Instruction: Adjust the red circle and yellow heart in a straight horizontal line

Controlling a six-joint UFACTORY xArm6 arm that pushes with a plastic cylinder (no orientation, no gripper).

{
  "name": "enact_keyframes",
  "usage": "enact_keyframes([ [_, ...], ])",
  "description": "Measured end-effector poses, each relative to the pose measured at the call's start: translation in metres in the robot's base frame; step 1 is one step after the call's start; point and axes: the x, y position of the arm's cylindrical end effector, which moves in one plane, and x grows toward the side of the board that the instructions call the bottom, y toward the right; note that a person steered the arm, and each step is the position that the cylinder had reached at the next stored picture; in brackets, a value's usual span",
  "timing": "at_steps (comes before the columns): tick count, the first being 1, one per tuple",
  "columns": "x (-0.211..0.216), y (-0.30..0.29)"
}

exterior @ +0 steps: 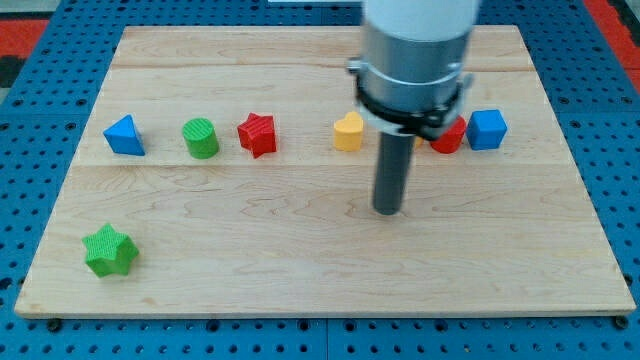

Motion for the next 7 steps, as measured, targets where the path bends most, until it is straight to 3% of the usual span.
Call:
enact_keyframes([
  [2, -0.047, 0.033],
  [3, -0.049, 0.058],
  [7, -0.065, 0.064],
])
